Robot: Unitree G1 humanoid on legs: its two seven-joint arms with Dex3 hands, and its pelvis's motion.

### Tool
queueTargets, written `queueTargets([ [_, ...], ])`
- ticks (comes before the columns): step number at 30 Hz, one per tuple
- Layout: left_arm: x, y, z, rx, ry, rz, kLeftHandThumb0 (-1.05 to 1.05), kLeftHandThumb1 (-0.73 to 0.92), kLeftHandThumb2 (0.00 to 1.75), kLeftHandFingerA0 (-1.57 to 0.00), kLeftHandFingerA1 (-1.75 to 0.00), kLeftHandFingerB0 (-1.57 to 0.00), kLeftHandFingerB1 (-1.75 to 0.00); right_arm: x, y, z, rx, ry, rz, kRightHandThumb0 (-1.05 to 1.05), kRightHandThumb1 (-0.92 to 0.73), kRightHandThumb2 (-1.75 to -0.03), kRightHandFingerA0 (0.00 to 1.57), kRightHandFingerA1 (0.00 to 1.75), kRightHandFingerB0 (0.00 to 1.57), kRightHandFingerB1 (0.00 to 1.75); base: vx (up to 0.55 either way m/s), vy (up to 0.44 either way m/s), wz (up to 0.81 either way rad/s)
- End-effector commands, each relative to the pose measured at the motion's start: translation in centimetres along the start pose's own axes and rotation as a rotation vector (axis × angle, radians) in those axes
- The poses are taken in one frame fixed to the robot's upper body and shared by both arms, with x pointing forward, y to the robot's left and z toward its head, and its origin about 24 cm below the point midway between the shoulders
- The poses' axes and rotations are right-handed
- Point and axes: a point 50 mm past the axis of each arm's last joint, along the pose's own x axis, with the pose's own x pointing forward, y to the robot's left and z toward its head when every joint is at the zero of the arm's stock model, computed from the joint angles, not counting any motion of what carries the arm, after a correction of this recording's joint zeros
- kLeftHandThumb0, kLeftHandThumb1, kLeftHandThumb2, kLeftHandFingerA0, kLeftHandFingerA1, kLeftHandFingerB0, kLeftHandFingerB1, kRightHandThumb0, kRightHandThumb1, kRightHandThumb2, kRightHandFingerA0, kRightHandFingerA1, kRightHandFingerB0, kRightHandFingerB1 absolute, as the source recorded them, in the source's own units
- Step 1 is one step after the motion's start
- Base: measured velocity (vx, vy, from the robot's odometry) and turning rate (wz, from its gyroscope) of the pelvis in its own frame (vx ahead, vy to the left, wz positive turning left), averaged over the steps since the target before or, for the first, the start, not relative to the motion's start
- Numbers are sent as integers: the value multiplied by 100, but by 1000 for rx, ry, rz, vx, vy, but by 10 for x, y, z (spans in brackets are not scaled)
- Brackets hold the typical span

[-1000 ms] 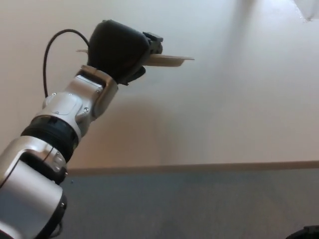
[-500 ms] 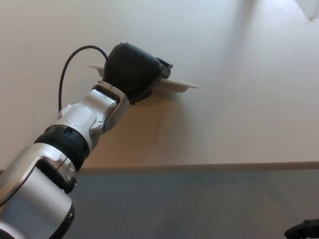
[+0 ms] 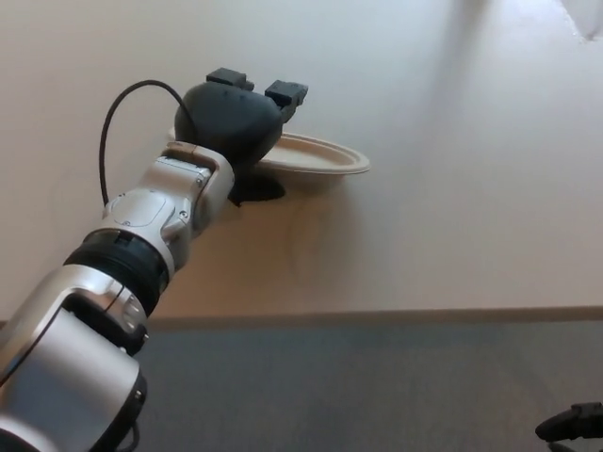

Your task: A person passes a plate to the robot and the robot grabs it with its left hand and places it at the centre of the table infront of it

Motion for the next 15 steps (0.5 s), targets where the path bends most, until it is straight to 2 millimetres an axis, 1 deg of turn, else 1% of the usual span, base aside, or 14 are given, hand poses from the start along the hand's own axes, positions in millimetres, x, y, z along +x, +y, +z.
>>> queueTargets([
  [1, 7, 19, -2, -97, 59, -152, -102, 58, 104, -2, -5, 0, 0, 0, -10, 2, -10, 5, -16, -64, -75, -62, 72, 66, 60, 55, 0, 0, 0],
  [2, 7, 20, -2, -101, 58, -157, -102, 58, 104, -2, -5, 0, 0, 0, -10, 2, -10, 4, -16, -64, -75, -62, 72, 66, 60, 55, 0, 0, 0],
  [3, 8, 21, -2, -123, 56, -183, -100, 56, 103, -6, -9, 0, 0, 0, -10, 3, -20, 2, -19, -64, -75, -62, 72, 67, 61, 55, 0, 0, 0],
  [4, 8, 21, -1, -163, 55, -222, -96, 54, 99, -4, -7, 0, 0, 0, -10, 3, -22, -2, -20, -63, -75, -62, 72, 67, 60, 55, 0, 0, 0],
  [6, 8, 21, -2, -235, 59, -279, -95, 52, 97, -5, -6, 0, 0, 0, -10, 3, -19, -7, -21, -63, -74, -62, 71, 68, 60, 56, 0, 0, 0],
  [7, 8, 21, -3, -292, 68, -316, -93, 51, 95, -2, -1, 0, 0, 0, -11, 4, -15, -10, -21, -63, -74, -62, 70, 68, 59, 56, 0, 0, 0],
  [8, 8, 21, -3, -329, 72, -341, -93, 51, 95, -2, -1, 0, 0, 0, -11, 4, -13, -12, -21, -63, -74, -62, 70, 68, 59, 56, 0, 0, 0],
  [10, 7, 22, -8, -511, 84, -412, -76, 39, 86, 0, -5, 0, -7, -1, -11, 4, -11, -17, -21, -64, -74, -62, 70, 67, 59, 56, 0, 0, 0],
  [11, 7, 22, -9, -598, 89, -458, -76, 39, 86, 0, -5, 0, -7, 0, -11, 4, -15, -16, -23, -64, -74, -62, 70, 67, 59, 56, 0, 0, 0],
  [12, 6, 24, -11, -644, 92, -485, -74, 44, 87, -14, -21, 0, -2, 0, -12, 5, -16, -18, -24, -63, -75, -62, 70, 68, 58, 56, 0, 0, 0],
  [13, 6, 27, -13, -706, 101, -542, -77, 39, 83, -22, -45, 0, 0, 1, -13, 7, -16, -17, -25, -63, -75, -62, 71, 67, 58, 55, 0, 0, 0],
  [14, 6, 28, -14, -735, 104, -573, -77, 39, 83, -22, -45, 0, 0, 1, -14, 8, -16, -14, -24, -63, -75, -62, 71, 67, 58, 55, 0, 0, 0],
  [15, 5, 31, -16, -777, 100, -644, -90, 50, 64, -28, -38, 0, -13, 1, -14, 8, -16, -12, -22, -63, -74, -62, 72, 67, 58, 55, 0, 0, 0],
])
